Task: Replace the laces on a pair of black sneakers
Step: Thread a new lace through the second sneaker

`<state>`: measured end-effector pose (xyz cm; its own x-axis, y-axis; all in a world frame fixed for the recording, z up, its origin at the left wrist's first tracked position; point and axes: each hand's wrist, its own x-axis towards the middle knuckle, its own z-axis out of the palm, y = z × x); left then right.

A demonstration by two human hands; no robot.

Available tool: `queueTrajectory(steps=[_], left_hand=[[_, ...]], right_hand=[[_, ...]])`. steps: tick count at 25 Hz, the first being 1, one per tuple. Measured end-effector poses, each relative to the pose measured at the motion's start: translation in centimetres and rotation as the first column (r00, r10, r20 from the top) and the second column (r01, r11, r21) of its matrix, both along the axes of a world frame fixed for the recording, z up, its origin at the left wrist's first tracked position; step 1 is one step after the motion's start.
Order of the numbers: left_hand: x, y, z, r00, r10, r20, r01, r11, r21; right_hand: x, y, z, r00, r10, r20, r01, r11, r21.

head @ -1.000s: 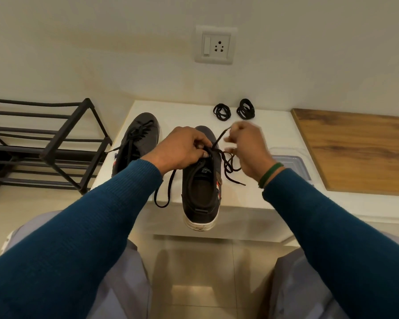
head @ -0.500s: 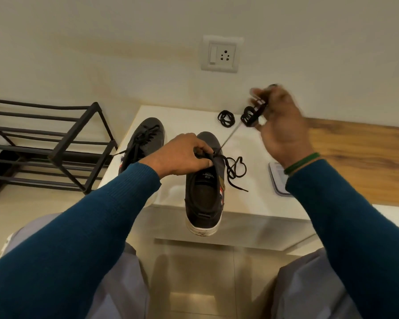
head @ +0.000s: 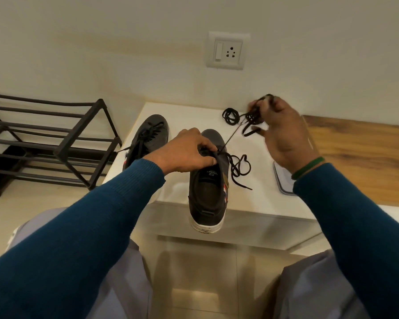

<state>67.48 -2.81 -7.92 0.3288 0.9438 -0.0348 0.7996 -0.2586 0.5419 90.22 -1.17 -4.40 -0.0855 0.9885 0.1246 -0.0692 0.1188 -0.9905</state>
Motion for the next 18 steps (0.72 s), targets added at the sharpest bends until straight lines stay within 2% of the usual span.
queueTrajectory(steps=[1, 2, 3, 4, 6, 7, 8, 10, 11, 13, 14, 15, 16, 18], left_hand=[[0.1, 0.0, -0.1, 1.0, -0.001, 0.0, 0.001, 1.0, -0.003], [0.2, 0.0, -0.1, 1.0, -0.005, -0.006, 0.005, 1.0, -0.007], [0.2, 0.1, -0.2, 1.0, -0.01, -0.017, 0.01, 1.0, -0.013], [0.3, 0.2, -0.3, 1.0, -0.013, -0.025, 0.013, 1.0, -0.019], [0.2, 0.2, -0.2, 0.999, -0.011, -0.038, 0.01, 1.0, -0.017], [0.2, 0.3, -0.2, 0.999, -0.009, -0.041, 0.009, 1.0, -0.009], [0.2, 0.3, -0.3, 0.999, -0.009, -0.042, 0.009, 1.0, -0.001], [0.2, 0.3, -0.3, 0.999, -0.017, -0.051, 0.018, 1.0, 0.012], [0.2, 0.3, -0.3, 0.998, -0.019, -0.059, 0.02, 1.0, 0.017], [0.0, 0.4, -0.3, 0.997, -0.013, -0.072, 0.015, 1.0, 0.023], [-0.1, 0.5, -0.3, 0.997, -0.01, -0.075, 0.012, 1.0, 0.026], [-0.2, 0.6, -0.3, 0.997, -0.009, -0.077, 0.011, 1.0, 0.026], [-0.1, 0.6, -0.3, 0.997, -0.009, -0.08, 0.011, 1.0, 0.026], [0.1, 0.6, -0.4, 0.996, -0.009, -0.084, 0.012, 0.999, 0.031]], right_hand=[[0.5, 0.0, 0.4, 0.988, -0.024, -0.153, 0.017, 0.999, -0.05], [0.8, -0.2, 0.3, 0.97, -0.046, -0.241, 0.018, 0.993, -0.118], [0.5, -0.5, 0.0, 0.966, -0.072, -0.248, 0.025, 0.982, -0.187], [0.0, -1.0, -0.3, 0.978, -0.1, -0.183, 0.051, 0.965, -0.259], [-0.7, -1.4, -1.3, 0.995, -0.068, 0.074, 0.091, 0.921, -0.379], [-0.8, -1.7, -1.8, 0.967, 0.035, 0.254, 0.077, 0.904, -0.42], [-0.9, -2.0, -2.2, 0.884, 0.18, 0.431, 0.044, 0.887, -0.46], [-1.1, -2.8, -3.8, 0.628, 0.43, 0.649, -0.024, 0.844, -0.536], [-1.4, -3.0, -4.6, 0.515, 0.466, 0.72, -0.035, 0.85, -0.525], [-2.1, -3.0, -5.9, 0.386, 0.355, 0.851, -0.014, 0.925, -0.379], [-2.3, -2.7, -6.3, 0.364, 0.275, 0.89, 0.005, 0.955, -0.297], [-2.4, -2.3, -6.6, 0.38, 0.215, 0.9, 0.034, 0.969, -0.246], [-2.4, -2.1, -6.6, 0.399, 0.175, 0.9, 0.069, 0.973, -0.22], [-2.1, -1.9, -6.5, 0.375, 0.163, 0.912, 0.092, 0.973, -0.212]])
